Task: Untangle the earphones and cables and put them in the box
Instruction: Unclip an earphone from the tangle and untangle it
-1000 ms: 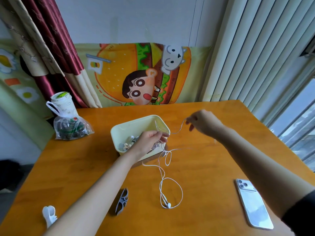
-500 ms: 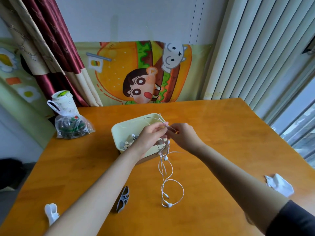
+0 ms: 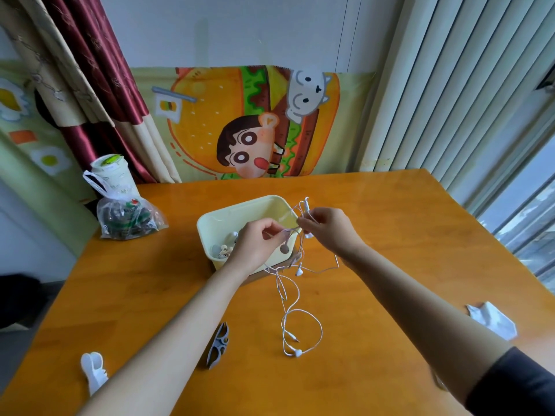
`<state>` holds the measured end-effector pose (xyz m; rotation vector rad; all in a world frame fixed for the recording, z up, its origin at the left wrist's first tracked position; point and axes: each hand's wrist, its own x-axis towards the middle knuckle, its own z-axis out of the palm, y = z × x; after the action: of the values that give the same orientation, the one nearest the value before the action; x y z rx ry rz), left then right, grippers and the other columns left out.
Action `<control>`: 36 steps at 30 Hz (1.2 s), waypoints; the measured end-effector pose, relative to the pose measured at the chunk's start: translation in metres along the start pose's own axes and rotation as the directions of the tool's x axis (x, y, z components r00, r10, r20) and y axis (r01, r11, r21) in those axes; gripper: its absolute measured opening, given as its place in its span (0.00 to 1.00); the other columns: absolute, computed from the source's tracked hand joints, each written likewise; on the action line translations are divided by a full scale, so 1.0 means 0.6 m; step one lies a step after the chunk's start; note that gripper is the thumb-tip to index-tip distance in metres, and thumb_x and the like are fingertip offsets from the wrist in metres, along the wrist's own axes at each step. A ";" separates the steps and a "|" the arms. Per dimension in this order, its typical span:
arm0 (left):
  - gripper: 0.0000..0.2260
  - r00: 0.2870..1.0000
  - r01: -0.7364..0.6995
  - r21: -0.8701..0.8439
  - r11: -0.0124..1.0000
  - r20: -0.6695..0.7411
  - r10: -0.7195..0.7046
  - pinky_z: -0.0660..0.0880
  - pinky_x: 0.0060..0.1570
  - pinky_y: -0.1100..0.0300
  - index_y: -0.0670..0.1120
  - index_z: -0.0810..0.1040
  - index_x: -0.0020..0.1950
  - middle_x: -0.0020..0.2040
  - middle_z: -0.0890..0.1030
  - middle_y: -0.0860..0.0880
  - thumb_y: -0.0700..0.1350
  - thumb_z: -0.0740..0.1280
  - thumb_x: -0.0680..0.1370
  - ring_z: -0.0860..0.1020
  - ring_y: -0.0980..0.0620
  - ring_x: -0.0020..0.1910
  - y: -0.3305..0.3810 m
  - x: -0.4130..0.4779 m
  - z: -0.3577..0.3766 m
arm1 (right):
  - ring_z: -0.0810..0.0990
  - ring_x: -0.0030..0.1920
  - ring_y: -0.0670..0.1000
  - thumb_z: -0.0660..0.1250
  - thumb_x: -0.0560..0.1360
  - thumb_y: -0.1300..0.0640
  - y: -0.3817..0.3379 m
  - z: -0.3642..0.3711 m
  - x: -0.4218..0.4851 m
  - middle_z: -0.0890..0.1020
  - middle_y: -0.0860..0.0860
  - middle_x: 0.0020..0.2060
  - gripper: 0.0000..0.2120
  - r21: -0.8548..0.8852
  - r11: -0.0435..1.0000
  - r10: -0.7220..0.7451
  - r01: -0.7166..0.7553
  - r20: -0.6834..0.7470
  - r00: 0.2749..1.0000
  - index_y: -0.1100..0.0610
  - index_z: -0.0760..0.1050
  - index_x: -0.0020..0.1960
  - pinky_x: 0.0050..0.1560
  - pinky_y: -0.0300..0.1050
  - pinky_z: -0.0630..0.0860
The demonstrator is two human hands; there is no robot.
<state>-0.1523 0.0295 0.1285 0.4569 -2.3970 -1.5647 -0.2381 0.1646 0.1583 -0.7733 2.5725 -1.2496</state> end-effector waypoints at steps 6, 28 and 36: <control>0.07 0.988 0.144 -0.009 0.990 -0.061 -0.144 0.74 0.39 0.59 0.46 0.75 0.40 0.35 0.78 0.50 0.44 0.69 0.76 0.76 0.56 0.31 -0.012 -0.004 0.000 | 0.77 0.41 0.50 0.65 0.77 0.54 0.001 0.006 0.000 0.81 0.53 0.40 0.11 -0.099 0.995 0.012 -0.013 -0.008 1.000 0.62 0.79 0.43 0.37 0.39 0.69; 0.06 0.974 0.194 -0.634 0.749 0.036 -0.222 0.79 0.48 0.59 0.40 0.78 0.48 0.44 0.82 0.45 0.36 0.61 0.80 0.81 0.50 0.44 -0.002 -0.026 0.021 | 0.74 0.39 0.52 0.61 0.79 0.55 0.017 0.013 -0.010 0.78 0.49 0.36 0.12 -0.130 0.987 0.088 -0.091 -0.031 0.996 0.58 0.72 0.38 0.38 0.44 0.68; 0.10 0.934 0.214 -0.825 0.522 0.015 -0.358 0.70 0.32 0.64 0.46 0.73 0.44 0.36 0.81 0.49 0.38 0.56 0.81 0.76 0.53 0.36 0.003 -0.017 -0.004 | 0.78 0.40 0.49 0.59 0.79 0.57 0.039 0.005 -0.008 0.82 0.47 0.35 0.10 -0.048 0.991 0.125 -0.127 -0.041 0.991 0.57 0.72 0.40 0.43 0.43 0.73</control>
<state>-0.1422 0.0323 0.1306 0.7369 -1.2374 -2.4403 -0.2416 0.1774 0.1379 -0.5907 2.6460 -1.1774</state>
